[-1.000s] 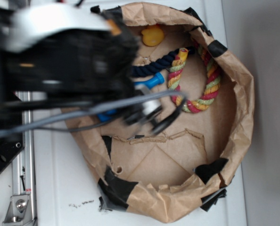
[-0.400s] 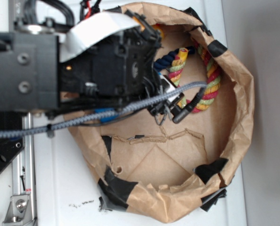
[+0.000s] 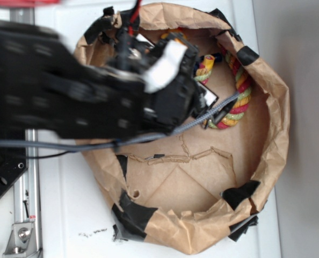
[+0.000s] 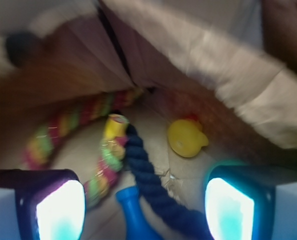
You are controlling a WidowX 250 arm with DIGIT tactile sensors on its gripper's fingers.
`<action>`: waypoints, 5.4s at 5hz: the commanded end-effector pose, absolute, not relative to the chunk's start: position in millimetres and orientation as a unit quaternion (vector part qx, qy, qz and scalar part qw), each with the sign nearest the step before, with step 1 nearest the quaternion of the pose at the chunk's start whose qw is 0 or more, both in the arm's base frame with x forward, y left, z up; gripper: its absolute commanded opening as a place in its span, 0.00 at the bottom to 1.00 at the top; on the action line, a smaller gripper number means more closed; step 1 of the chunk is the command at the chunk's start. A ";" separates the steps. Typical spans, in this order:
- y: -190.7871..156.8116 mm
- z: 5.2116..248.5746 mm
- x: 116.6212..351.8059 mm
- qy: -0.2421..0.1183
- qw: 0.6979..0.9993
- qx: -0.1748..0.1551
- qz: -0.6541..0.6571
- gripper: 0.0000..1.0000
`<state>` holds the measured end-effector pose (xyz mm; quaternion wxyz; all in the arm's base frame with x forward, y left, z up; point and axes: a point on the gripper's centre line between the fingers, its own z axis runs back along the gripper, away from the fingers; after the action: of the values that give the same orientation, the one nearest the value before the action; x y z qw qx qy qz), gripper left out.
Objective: Grab the yellow duck.
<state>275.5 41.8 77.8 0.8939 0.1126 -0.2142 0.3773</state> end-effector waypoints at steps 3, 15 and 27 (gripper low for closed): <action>91.5 78.8 286.2 -0.273 0.877 0.150 0.365 1.00; 114.4 70.2 240.6 -0.189 0.821 0.122 0.525 1.00; 162.9 31.1 238.7 -0.151 0.789 0.172 0.570 0.00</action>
<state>258.0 146.5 28.0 0.7993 0.1652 -0.1658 0.5535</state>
